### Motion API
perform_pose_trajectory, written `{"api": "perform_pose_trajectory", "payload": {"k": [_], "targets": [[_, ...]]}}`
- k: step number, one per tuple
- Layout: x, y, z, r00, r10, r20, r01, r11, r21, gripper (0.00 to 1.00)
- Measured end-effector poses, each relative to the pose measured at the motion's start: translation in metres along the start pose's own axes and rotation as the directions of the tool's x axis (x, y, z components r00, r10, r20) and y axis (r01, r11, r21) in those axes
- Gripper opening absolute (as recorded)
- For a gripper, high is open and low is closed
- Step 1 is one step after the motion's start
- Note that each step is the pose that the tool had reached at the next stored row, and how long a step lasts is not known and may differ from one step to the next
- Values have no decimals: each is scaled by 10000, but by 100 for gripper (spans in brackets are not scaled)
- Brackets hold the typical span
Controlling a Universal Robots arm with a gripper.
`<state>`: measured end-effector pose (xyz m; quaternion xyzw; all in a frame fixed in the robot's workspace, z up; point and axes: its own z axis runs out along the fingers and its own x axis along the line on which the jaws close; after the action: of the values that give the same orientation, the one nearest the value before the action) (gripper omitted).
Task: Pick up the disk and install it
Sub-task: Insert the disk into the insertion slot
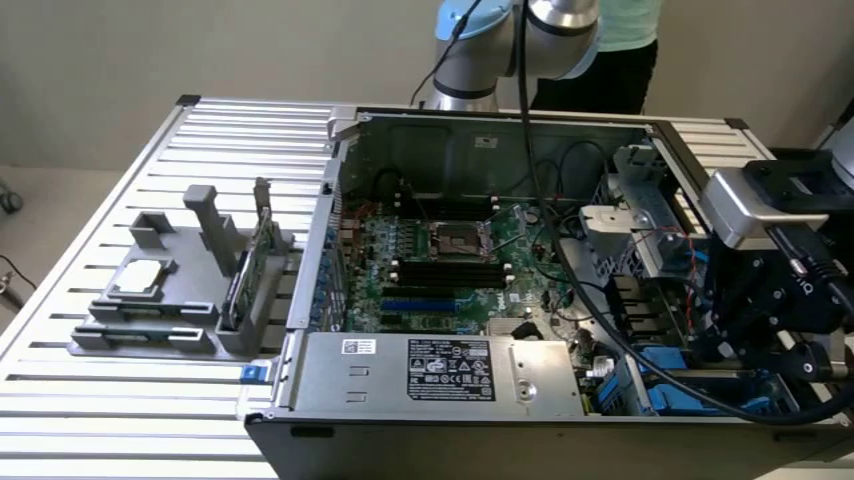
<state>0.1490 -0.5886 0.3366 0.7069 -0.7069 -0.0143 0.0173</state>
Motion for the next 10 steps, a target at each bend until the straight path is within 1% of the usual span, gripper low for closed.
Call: {"api": "perform_pose_trajectory", "payload": {"k": [6, 8, 9, 10], "targets": [[-4, -8, 86, 10000, 0, -59, 0, 10000, 47, 11], [-5, -7, 91, 10000, 3, -77, -2, 10000, 46, 11], [-4, -7, 83, 10000, 2, -68, -2, 10000, 47, 11], [-3, -5, 48, 10000, 2, -58, -2, 10000, 40, 11]]}}
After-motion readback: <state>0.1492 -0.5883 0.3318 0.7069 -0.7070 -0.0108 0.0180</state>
